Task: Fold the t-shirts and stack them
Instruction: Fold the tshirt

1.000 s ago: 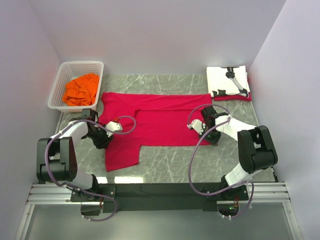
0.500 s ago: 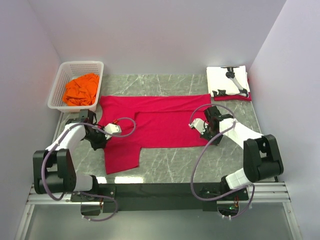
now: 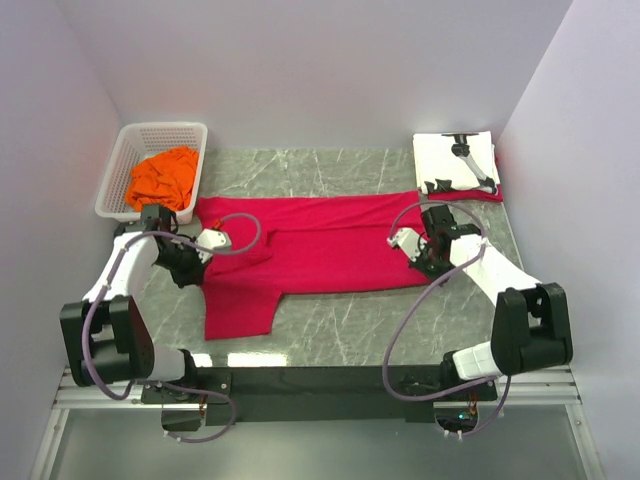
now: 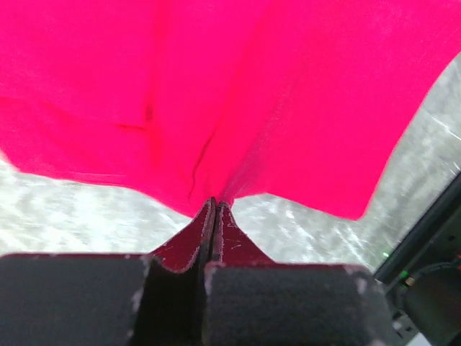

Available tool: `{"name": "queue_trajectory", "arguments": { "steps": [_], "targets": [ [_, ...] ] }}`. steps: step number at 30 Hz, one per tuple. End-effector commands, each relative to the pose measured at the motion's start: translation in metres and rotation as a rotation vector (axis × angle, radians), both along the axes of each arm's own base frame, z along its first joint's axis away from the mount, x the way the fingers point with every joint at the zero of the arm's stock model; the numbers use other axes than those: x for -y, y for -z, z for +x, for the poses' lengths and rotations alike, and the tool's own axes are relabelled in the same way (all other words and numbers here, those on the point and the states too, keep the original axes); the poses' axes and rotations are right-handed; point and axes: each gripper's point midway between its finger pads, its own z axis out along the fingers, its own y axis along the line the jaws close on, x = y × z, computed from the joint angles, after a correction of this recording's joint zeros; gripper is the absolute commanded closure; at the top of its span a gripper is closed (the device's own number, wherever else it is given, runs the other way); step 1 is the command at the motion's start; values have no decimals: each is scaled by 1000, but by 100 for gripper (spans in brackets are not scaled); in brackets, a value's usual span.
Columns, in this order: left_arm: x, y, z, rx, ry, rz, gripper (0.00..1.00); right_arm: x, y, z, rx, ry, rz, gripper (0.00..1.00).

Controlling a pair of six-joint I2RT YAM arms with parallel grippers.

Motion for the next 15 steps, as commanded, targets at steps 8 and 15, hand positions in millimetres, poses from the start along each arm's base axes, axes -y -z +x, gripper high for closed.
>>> {"name": "queue_trajectory", "arguments": {
  "steps": [8, 15],
  "targets": [
    [6, -28, 57, 30, -40, -99, 99, 1, -19, 60, 20, -5, 0, 100],
    [5, -34, 88, 23, -50, -127, 99, 2, -28, 94, 30, -11, -11, 100]
  ]
}}
